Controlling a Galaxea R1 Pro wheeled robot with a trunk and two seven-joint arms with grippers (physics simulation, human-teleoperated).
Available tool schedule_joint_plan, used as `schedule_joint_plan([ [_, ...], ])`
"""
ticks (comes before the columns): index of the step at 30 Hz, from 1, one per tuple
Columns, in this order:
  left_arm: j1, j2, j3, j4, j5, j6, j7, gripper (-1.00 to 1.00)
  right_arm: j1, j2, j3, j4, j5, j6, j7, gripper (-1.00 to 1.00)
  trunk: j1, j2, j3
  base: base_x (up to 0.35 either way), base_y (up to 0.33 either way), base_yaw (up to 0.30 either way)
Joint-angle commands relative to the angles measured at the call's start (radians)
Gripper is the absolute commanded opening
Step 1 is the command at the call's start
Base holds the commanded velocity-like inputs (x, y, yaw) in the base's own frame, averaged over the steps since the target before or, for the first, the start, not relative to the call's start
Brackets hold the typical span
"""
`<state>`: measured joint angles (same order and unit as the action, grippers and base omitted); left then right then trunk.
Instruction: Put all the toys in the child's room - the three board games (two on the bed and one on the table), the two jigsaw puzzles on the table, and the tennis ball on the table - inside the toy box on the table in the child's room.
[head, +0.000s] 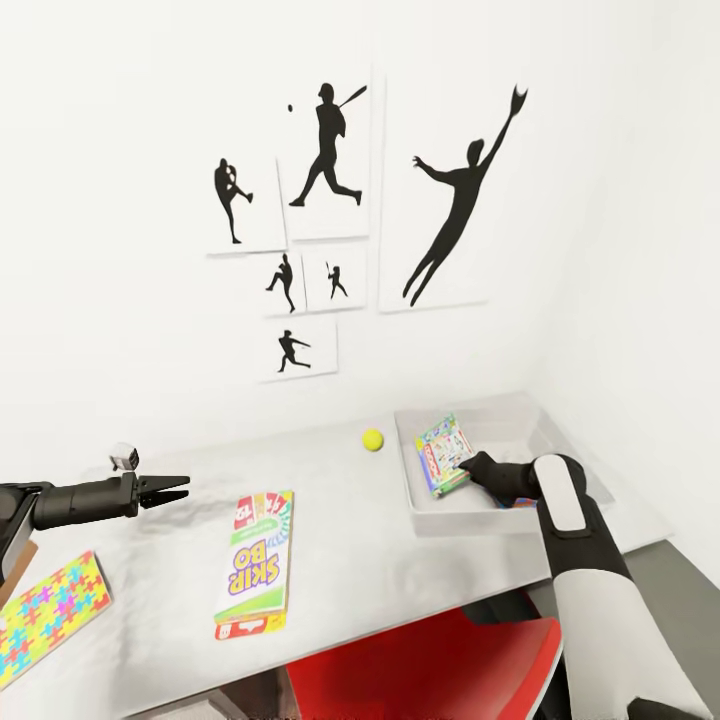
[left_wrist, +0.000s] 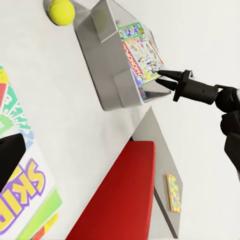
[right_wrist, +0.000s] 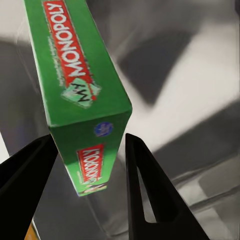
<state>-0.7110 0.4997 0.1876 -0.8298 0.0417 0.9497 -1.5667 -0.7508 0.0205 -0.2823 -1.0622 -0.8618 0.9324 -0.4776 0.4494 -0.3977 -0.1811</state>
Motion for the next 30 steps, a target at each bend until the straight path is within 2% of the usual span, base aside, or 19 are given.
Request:
schedule_joint_plan([
  [1, -0.001, 0.0, 0.0, 0.0, 0.0, 0.011, -0.004, 1.0, -0.003, 0.001, -0.003, 0.003, -0.012, 0.0, -0.01, -1.0, 0.001, -0.002, -0.004, 0.0, 0.0, 0.0],
  [13, -0.001, 0.0, 0.0, 0.0, 0.0, 0.011, -0.004, 1.0, -0.015, 0.001, -0.003, 0.01, -0.014, -0.003, -0.01, -1.0, 0.001, -0.002, -0.021, 0.0, 0.0, 0.0],
  [30, -0.001, 0.0, 0.0, 0.0, 0.0, 0.011, -0.004, 1.0, -0.042, 0.001, -0.003, 0.032, -0.016, 0.003, -0.01, -1.0, 0.001, -0.002, -0.022, 0.0, 0.0, 0.0],
])
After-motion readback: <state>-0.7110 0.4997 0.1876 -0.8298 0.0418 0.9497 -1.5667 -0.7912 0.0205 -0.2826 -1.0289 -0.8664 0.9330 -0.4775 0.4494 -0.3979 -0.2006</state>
